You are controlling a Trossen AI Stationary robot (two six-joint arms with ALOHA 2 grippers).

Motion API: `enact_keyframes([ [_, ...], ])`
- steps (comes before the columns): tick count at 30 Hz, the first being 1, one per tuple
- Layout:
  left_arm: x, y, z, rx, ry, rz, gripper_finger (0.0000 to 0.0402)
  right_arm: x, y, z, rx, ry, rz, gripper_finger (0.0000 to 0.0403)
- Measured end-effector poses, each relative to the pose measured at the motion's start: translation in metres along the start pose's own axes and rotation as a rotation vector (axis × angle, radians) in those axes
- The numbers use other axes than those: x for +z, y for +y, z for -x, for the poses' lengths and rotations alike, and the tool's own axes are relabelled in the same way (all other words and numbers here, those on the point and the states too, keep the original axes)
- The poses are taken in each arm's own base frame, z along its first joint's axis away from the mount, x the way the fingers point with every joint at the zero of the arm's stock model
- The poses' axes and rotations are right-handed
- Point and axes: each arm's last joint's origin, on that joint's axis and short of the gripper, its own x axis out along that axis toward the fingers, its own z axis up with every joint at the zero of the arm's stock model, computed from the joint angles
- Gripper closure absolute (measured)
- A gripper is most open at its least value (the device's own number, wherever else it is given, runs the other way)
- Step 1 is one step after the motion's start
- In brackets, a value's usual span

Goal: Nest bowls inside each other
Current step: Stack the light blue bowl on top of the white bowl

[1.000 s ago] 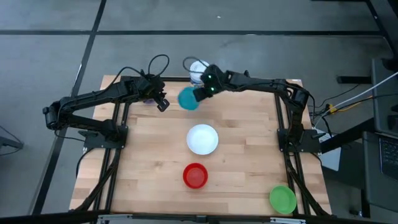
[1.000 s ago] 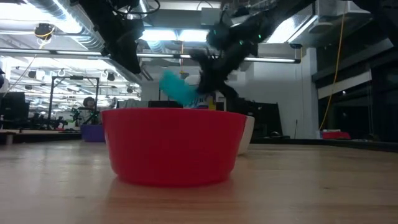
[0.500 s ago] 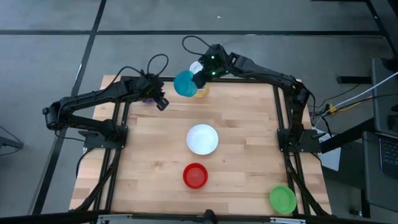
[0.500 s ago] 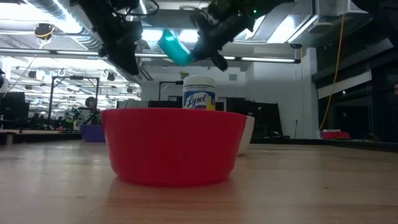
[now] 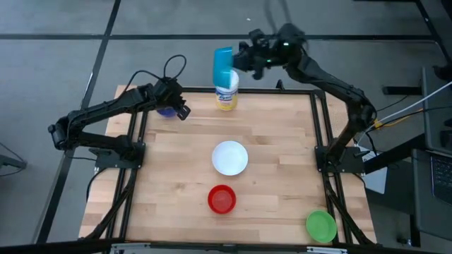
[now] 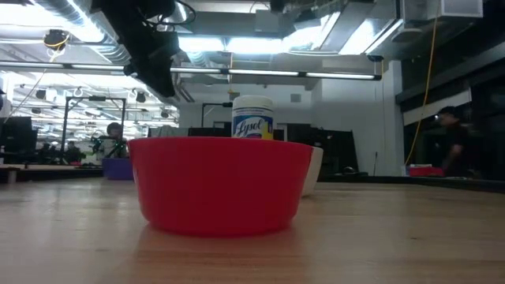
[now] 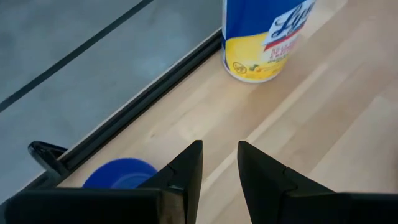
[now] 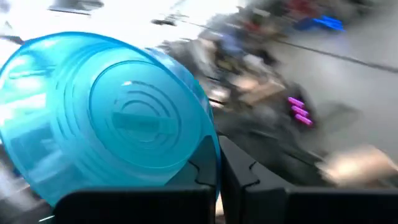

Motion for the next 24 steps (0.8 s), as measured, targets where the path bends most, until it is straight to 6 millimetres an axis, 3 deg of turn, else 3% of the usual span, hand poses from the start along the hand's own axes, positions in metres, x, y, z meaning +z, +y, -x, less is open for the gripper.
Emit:
enact_keyframes([
  [6,0.004,0.002,-0.001,-0.016,-0.028,0.028,0.0304,0.027,0.042,0.014,0.31,-0.098,0.154,0.0403],
  [13,0.004,0.002,-0.001,-0.024,-0.036,0.056,0.0304,0.027,0.091,0.02,0.686,-0.115,0.482,0.0402],
  [24,0.005,0.002,-0.001,-0.026,-0.041,0.06,0.0304,0.023,0.128,0.026,0.823,-0.169,0.576,0.04],
])
